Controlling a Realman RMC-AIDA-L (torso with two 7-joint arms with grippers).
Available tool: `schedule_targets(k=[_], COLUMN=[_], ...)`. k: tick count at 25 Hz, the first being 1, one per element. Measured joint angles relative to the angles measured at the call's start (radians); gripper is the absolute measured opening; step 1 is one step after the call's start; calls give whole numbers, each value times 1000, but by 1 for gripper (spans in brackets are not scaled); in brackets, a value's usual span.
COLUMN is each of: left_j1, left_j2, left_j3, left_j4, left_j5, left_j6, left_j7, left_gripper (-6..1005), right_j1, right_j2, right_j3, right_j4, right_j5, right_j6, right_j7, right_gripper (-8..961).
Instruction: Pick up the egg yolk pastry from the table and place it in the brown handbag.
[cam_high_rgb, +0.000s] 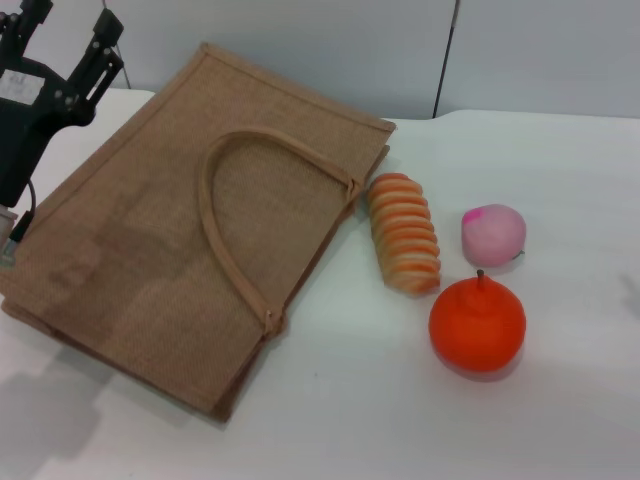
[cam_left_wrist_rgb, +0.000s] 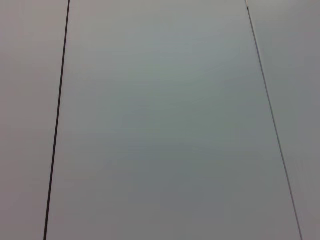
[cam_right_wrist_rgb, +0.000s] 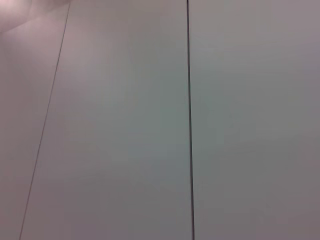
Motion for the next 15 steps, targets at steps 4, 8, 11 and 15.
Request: schedule_targets(k=[4, 8, 11, 15], left_j1=[-1, -1, -1, -1], left_j2=[0, 0, 0, 0], left_j3=[0, 0, 0, 0], left_j4=[-1, -2, -2, -3], left_j5=[0, 0, 0, 0], left_j6=[2, 2, 0, 0], left_j7=[0, -1, -1, -1], left_gripper=[802, 802, 802, 802], right_j1=[-1, -1, -1, -1], right_j2=[0, 0, 0, 0], right_j3=[0, 0, 0, 0], right_j4=[0, 3, 3, 5], right_j5=[0, 0, 0, 0], right_j6=[1, 1, 1, 2], right_j7=[-1, -2, -2, -2], right_gripper=[856, 856, 855, 854])
